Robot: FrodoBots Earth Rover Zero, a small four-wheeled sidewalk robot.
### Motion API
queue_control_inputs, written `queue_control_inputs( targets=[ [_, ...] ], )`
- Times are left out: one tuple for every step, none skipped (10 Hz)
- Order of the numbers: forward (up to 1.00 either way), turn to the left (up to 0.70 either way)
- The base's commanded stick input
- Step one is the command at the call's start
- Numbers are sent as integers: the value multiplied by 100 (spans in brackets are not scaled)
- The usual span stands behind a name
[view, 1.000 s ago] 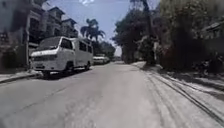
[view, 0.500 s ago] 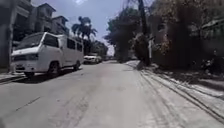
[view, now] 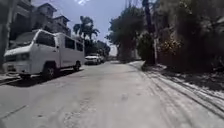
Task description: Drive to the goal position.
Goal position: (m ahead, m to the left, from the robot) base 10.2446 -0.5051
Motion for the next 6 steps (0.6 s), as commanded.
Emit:
queue_control_inputs(
  targets=[
    [100, 1],
    [100, 1],
    [100, 1],
    [100, 1],
    [100, 1],
    [100, 1]
  ],
)
